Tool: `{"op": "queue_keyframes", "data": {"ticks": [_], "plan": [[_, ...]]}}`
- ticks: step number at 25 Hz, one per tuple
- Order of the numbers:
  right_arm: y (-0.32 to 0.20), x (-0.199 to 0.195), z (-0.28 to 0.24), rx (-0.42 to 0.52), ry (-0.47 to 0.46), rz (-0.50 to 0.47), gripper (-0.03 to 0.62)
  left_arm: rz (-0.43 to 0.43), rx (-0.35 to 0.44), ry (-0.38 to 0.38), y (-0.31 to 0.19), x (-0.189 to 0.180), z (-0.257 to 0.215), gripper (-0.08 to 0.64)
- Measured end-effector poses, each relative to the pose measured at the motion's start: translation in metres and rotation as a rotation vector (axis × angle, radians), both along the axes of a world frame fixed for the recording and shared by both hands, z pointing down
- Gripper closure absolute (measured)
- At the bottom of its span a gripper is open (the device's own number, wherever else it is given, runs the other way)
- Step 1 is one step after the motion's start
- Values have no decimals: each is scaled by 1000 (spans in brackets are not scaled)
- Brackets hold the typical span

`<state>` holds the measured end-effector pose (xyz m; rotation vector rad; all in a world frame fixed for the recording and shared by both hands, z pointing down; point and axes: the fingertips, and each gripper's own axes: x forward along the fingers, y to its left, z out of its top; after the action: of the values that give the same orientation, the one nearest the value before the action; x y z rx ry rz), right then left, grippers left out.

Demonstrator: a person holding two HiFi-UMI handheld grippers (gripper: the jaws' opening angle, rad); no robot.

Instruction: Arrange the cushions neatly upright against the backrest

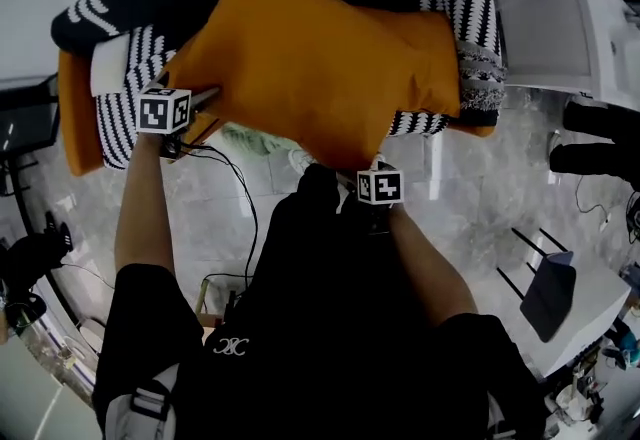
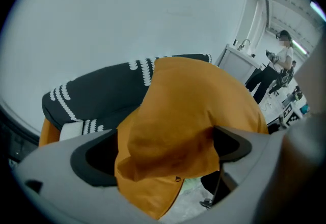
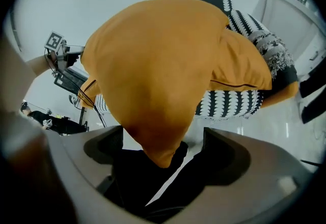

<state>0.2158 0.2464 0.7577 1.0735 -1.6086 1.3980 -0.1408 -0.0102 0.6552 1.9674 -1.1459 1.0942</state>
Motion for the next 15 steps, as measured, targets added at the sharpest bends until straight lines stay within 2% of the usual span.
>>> {"op": "queue_keyframes", "data": {"ticks": [1, 3, 7, 8, 9, 10, 12, 13, 15], "plan": [[2, -3, 4, -9, -6, 2, 107, 3, -27, 20, 2, 0, 5, -32], [2, -11, 6, -8, -6, -5, 231, 21, -62, 59, 9, 4, 11, -19], [-11, -16, -4, 57, 42, -29, 372, 47, -77, 144, 20, 22, 8, 166], [-14, -15, -8, 74, 52, -35, 410, 58, -84, 147, 23, 27, 7, 200], [-17, -13, -11, 90, 58, -42, 439, 79, -90, 137, 27, 33, 7, 267], [-20, -12, -15, 106, 59, -48, 465, 109, -90, 114, 31, 38, 7, 352], [-29, -11, -28, 142, 58, -55, 499, 168, -61, 65, 35, 48, 1, 471], [-33, -10, -37, 163, 60, -58, 503, 185, -36, 56, 34, 52, -5, 513], [-41, -7, -55, 211, 63, -55, 511, 200, 12, 62, 31, 59, -19, 530]]}}
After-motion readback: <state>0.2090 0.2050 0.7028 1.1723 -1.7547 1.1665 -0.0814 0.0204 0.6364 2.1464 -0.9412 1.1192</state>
